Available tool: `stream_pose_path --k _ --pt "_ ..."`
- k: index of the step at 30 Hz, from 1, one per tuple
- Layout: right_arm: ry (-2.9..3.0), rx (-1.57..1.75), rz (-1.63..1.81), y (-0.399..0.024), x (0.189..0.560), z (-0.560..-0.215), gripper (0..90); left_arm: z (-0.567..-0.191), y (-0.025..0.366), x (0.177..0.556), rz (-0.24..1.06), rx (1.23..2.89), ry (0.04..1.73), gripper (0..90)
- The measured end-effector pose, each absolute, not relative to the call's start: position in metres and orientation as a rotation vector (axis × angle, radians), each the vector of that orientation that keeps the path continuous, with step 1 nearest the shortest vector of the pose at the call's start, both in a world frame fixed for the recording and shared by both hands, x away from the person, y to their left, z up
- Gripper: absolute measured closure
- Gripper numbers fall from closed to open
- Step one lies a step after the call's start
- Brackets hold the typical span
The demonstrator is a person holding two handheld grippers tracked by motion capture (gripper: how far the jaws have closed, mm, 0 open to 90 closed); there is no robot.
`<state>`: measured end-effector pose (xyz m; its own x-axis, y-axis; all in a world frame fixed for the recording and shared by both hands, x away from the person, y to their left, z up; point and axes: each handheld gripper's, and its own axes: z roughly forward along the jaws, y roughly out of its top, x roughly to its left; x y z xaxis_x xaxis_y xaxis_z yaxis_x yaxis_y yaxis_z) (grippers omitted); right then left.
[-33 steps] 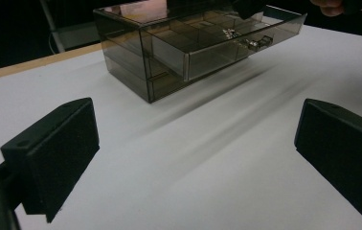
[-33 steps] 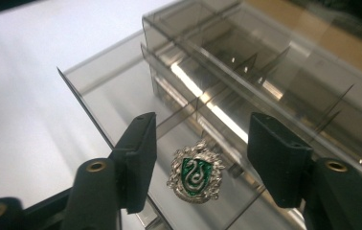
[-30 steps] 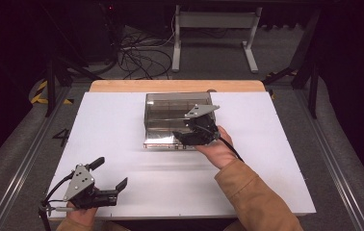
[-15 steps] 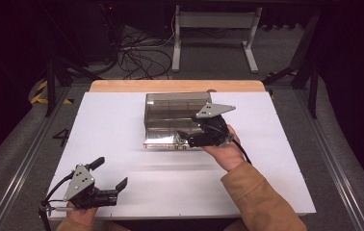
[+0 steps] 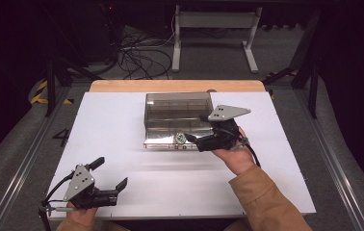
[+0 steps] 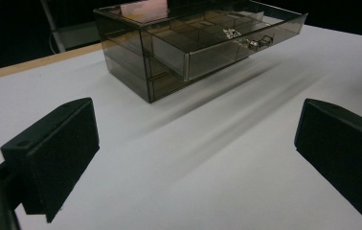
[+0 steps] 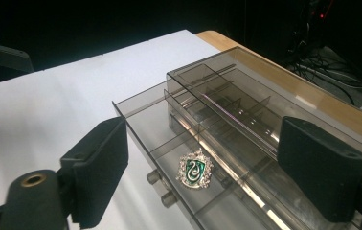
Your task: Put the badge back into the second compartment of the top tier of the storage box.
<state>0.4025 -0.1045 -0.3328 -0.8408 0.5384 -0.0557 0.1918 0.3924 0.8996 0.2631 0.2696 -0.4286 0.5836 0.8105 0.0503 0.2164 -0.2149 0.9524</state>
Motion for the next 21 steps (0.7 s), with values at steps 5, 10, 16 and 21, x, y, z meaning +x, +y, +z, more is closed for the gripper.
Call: stream_pose_path --k 5,10,16,21 --pt "2.301 0.637 1.452 -0.12 0.396 -0.333 15.7 -0.429 0.269 0.263 0.69 1.74 0.852 2.2" --pt "2.278 0.629 1.472 -0.135 0.388 -0.336 14.7 -0.428 0.269 0.263 0.692 1.741 0.851 2.2" --pt "2.266 0.628 1.49 -0.152 0.381 -0.343 13.1 -0.428 0.269 0.263 0.693 1.742 0.85 2.2" --pt "2.253 0.63 1.496 -0.165 0.374 -0.352 12.2 -0.428 0.269 0.263 0.692 1.741 0.851 2.2"
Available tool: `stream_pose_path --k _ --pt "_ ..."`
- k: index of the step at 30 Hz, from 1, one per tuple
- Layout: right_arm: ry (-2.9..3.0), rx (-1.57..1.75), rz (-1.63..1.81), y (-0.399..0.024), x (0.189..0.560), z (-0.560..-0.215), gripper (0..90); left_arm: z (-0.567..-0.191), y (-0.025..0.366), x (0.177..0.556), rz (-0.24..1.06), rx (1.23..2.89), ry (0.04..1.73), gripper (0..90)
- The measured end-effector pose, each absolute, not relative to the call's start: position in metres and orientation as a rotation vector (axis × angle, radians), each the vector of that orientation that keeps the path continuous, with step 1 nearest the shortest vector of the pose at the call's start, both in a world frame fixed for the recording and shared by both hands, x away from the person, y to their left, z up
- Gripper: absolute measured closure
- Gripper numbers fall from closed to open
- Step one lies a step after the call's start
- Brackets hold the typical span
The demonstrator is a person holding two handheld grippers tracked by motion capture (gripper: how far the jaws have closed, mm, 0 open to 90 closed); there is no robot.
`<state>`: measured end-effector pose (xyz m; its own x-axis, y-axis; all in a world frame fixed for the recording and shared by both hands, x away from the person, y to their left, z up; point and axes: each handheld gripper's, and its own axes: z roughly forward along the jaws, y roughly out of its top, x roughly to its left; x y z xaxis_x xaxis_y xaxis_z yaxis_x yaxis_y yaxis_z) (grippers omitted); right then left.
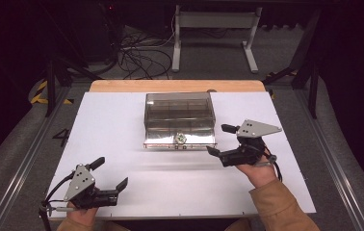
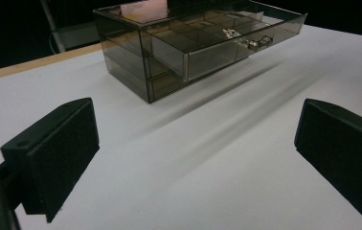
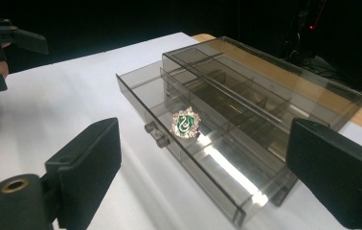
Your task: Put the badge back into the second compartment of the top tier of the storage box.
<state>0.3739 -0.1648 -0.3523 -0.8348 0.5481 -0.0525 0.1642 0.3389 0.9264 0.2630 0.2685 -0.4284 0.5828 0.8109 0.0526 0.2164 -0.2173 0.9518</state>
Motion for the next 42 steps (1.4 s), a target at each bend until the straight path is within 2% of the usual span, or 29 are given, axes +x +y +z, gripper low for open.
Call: stream_pose_path --k 20,26,42 --pt "2.242 0.703 1.537 -0.209 0.357 -0.394 7.8 -0.428 0.267 0.263 0.696 1.744 0.849 2.2" --pt "2.271 0.72 1.534 -0.215 0.356 -0.409 3.8 -0.428 0.267 0.263 0.697 1.744 0.848 2.2" --pt "2.204 0.76 1.627 -0.234 0.339 -0.446 3.8 -0.428 0.266 0.262 0.703 1.75 0.838 2.2"
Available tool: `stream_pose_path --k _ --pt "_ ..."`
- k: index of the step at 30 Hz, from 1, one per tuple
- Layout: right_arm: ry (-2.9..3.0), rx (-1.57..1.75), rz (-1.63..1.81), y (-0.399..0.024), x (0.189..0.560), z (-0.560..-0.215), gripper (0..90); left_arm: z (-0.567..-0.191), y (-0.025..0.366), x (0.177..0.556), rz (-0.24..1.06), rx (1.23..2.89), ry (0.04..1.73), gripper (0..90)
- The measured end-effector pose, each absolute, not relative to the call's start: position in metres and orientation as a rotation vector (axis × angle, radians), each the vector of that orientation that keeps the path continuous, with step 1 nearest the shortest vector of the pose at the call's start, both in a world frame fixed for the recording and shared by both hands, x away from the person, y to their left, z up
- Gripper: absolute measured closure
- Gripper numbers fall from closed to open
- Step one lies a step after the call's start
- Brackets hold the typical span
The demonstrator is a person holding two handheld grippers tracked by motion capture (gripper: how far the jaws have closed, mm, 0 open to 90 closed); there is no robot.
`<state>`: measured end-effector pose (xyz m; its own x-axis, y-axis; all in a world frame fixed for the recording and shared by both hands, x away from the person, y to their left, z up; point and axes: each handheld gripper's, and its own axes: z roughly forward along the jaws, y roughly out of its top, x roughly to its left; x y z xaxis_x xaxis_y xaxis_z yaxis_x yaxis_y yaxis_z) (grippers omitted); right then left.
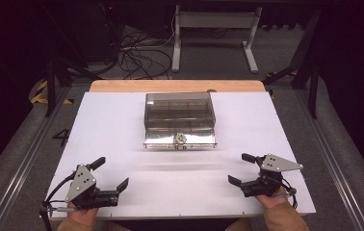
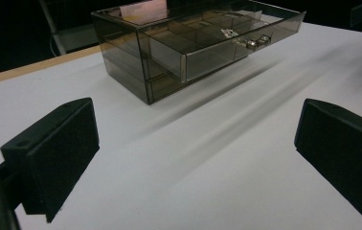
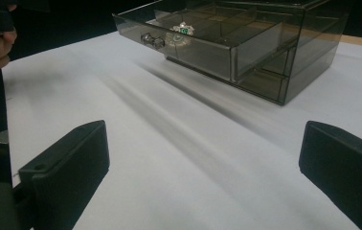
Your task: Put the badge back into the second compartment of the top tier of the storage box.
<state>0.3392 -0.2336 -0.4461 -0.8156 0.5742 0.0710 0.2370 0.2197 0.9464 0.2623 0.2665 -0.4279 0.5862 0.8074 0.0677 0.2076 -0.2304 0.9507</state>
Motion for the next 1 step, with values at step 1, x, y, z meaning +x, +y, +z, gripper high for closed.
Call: stream_pose_path --k 1 --pt "2.201 0.763 1.622 -0.2338 0.3394 -0.446 3.8 -0.4278 0.2665 0.2623 0.703 1.752 0.837 2.2"
